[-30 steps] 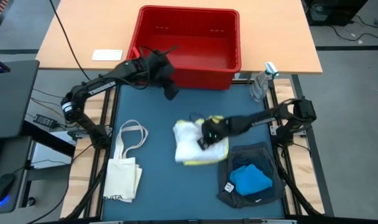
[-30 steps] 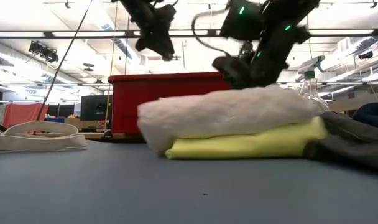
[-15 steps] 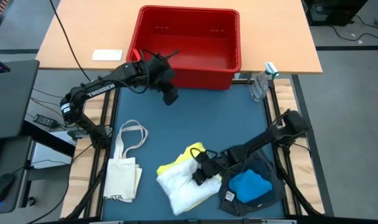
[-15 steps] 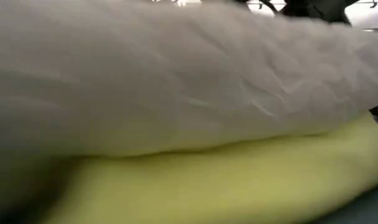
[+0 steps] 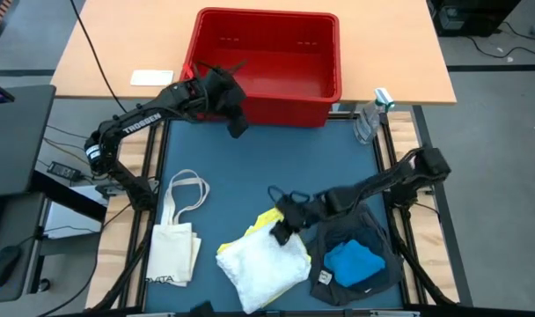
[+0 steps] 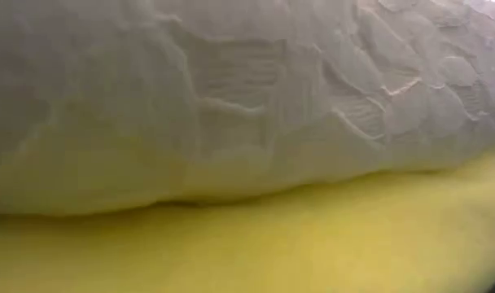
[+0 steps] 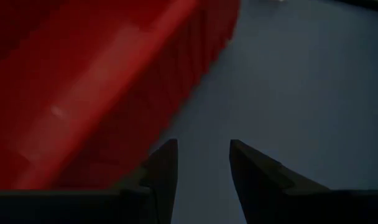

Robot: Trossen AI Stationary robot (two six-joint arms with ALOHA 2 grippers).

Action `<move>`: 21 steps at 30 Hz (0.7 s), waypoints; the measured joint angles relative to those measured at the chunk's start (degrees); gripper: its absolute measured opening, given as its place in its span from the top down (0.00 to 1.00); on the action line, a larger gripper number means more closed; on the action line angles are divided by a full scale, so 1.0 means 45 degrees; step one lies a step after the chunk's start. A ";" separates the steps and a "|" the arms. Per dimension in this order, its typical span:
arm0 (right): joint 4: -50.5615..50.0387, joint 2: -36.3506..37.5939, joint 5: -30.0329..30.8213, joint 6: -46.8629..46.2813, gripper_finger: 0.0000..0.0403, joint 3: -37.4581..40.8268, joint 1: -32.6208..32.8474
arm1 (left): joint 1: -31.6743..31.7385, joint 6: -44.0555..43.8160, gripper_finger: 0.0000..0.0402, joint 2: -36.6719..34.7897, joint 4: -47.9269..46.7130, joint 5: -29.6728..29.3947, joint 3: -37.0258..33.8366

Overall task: Fold Laundry from Bin
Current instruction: Move the stacked folded shirts to the bottom of the table, then adjust the bin to the top of the table

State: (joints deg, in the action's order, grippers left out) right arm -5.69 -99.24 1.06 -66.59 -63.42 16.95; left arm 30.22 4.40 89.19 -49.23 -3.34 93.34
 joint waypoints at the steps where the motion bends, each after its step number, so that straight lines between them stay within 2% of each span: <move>1: -0.0618 0.0326 0.0117 0.0251 0.70 0.0002 -0.0206 | 0.0264 0.0253 0.63 0.0001 0.0169 0.0021 0.0000; 6: -0.3080 0.1918 0.0096 0.1999 0.53 0.0001 -0.1512 | 0.1832 0.0938 0.63 0.0332 0.1758 0.0005 0.0000; 9: -0.4698 0.2657 0.0367 0.2303 0.47 -0.0001 -0.2714 | 0.2928 0.0920 0.63 0.0744 0.3076 0.0400 0.0005; 12: -0.5231 0.3405 0.0392 0.3390 0.46 0.0000 -0.4257 | 0.3908 0.0362 0.63 0.1518 0.3982 0.1000 0.0010; 15: -0.4924 0.4012 -0.0110 0.4702 0.47 0.0000 -0.5982 | 0.4418 -0.0049 0.63 0.2347 0.4017 0.1037 0.0005; 19: -0.4114 0.4580 -0.1585 0.6382 0.48 -0.0002 -0.8388 | 0.4296 -0.0574 0.63 0.3144 0.3408 0.1403 0.0084; 21: -0.3803 0.4788 -0.2474 0.6994 0.48 -0.0005 -0.9516 | 0.4079 -0.1157 0.63 0.3344 0.2447 0.2269 0.0069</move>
State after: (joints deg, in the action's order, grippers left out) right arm -22.81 -77.69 -10.07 -35.12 -63.44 -25.87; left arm 48.57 -0.80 104.23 -38.22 6.87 93.65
